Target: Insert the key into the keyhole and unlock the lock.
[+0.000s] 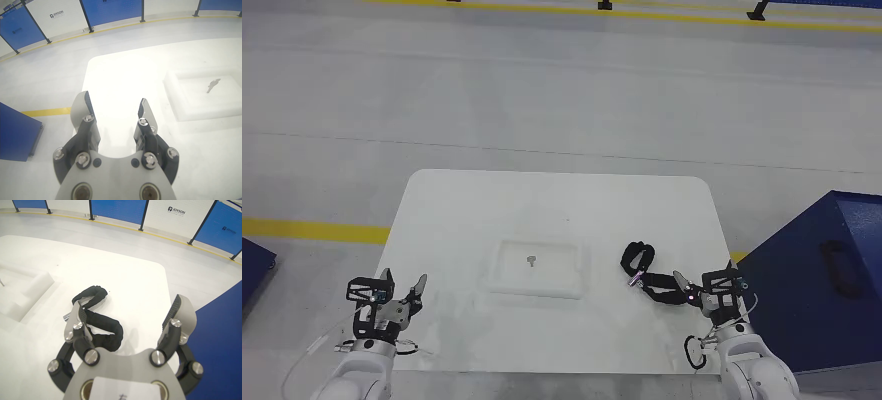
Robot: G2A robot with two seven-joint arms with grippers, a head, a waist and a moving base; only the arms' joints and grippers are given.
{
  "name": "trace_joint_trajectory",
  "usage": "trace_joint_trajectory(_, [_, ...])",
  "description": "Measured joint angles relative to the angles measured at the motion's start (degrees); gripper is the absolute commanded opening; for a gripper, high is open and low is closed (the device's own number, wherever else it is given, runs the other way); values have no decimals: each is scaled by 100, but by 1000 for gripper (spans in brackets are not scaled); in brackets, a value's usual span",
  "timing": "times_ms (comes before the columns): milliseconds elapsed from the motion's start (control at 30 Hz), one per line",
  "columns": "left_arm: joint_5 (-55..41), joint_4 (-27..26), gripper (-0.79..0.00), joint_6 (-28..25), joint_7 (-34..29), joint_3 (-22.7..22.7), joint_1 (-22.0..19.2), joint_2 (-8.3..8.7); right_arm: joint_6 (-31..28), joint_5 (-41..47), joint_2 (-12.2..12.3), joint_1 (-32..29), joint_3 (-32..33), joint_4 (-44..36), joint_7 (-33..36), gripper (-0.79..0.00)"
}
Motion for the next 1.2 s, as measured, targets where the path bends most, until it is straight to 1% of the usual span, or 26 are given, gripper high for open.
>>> trace_joint_trajectory(267, [0,0,-356,0,0,0,0,0,0,0,0,0,0,0,0,-1])
trace_joint_trajectory(300, [0,0,0,0,0,0,0,0,0,0,0,0,0,0,0,0])
trace_joint_trajectory(367, [-1,-2,0,-1,0,1,-2,0,0,0,0,0,0,0,0,0])
trace_joint_trajectory(433, [-43,-109,0,-173,-69,-1,-90,8,0,0,0,0,0,0,0,0])
trace_joint_trajectory(567, [-355,-411,0,-945,-788,-10,-542,43,0,0,0,0,0,0,0,0])
trace_joint_trajectory(667, [-624,-510,0,-1529,-1420,161,-989,59,0,0,0,0,0,0,0,0])
trace_joint_trajectory(767, [-885,-381,0,-2418,-2344,562,-1637,81,0,0,0,0,0,0,0,0])
trace_joint_trajectory(800, [-910,-289,0,-2732,-2702,749,-1947,83,0,0,0,0,0,0,0,0])
trace_joint_trajectory(867, [-951,-100,0,-3092,-3165,1097,-2398,68,0,0,0,0,0,0,0,0])
trace_joint_trajectory(900, [-1026,52,0,-3284,-3453,1357,-2699,48,0,0,0,0,0,0,0,0])
trace_joint_trajectory(967, [-1105,293,0,-3483,-3863,1772,-3140,4,0,0,0,0,0,0,0,0])
trace_joint_trajectory(1000, [-1113,471,0,-3545,-4110,2063,-3424,-34,0,0,0,0,0,0,0,0])
trace_joint_trajectory(1067, [-1188,836,0,-3674,-4534,2535,-3849,-106,0,0,0,0,0,0,0,0])
trace_joint_trajectory(1100, [-1296,1116,0,-3730,-4846,2834,-4164,-165,0,0,0,0,0,0,0,0])
trace_joint_trajectory(1167, [-1493,1579,0,-3761,-5260,3267,-4631,-264,0,0,0,0,0,0,0,0])
trace_joint_trajectory(1200, [-1626,1871,0,-3789,-5488,3518,-4944,-337,0,0,0,0,0,0,0,0])
